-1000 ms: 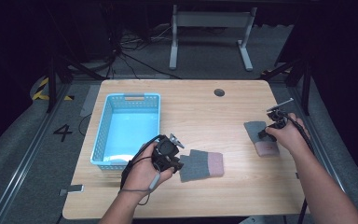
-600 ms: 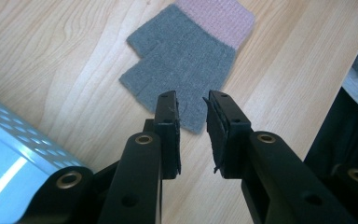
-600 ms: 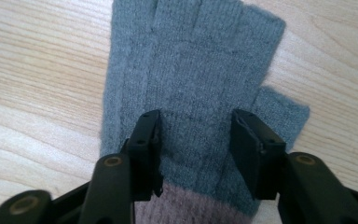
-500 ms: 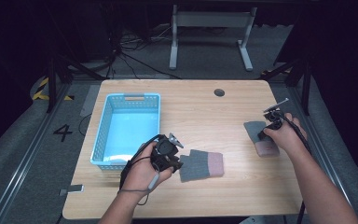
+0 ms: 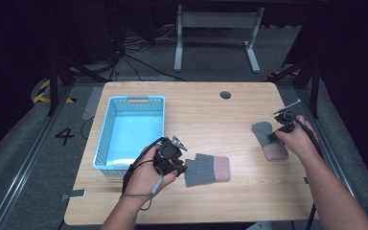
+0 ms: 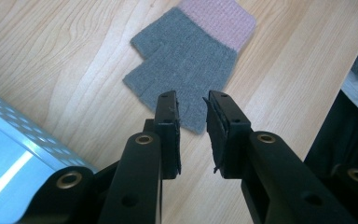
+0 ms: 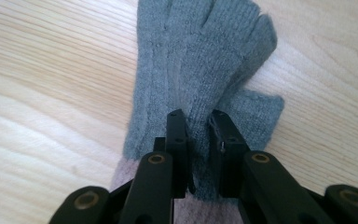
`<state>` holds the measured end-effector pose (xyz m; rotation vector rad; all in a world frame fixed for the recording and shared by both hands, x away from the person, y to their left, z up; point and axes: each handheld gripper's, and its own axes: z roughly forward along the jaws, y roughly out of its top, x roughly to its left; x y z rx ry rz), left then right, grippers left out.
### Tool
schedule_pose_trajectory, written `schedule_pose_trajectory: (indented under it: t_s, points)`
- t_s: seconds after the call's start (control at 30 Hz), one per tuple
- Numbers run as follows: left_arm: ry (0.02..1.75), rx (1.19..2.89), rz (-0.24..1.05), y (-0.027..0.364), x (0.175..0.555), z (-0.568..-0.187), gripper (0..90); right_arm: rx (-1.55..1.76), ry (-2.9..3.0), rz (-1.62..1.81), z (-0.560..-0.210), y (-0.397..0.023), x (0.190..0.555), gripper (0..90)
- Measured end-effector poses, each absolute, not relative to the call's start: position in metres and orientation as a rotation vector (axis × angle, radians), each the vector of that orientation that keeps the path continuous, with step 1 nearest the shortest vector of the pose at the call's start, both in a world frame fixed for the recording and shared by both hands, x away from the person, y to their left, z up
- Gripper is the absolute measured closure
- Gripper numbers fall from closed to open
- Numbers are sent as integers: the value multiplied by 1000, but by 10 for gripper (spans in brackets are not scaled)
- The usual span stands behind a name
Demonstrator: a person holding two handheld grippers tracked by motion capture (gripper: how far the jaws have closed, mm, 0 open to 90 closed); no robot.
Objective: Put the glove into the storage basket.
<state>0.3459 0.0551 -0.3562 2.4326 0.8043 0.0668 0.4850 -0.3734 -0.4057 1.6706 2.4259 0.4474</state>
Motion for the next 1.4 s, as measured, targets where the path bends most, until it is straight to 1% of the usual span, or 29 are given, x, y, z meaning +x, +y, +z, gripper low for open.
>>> schedule_pose_trajectory:
  t_s: [0.07,0.3,0.33,0.47,0.53,0.57,0.97,1.4]
  points:
    - [799,2432,65,54,345,-356,746,1638,2432,476,-395,-370,479,790]
    - [800,2431,65,54,345,-355,746,1524,2477,517,-378,-357,469,789]
    - [799,2431,66,55,345,-355,746,1466,2503,537,-371,-349,464,788]
    - [798,2426,69,55,345,-355,751,1408,2549,571,-364,-335,458,787]
    - [797,2421,66,55,345,-355,750,1344,2597,629,-357,-319,451,786]
    - [797,2421,66,55,345,-355,750,1344,2597,629,-357,-319,451,786]
    - [822,2413,57,63,341,-356,751,1036,2758,677,-341,-259,427,783]
    - [833,2409,59,66,340,-355,751,820,2875,701,-339,-225,415,780]
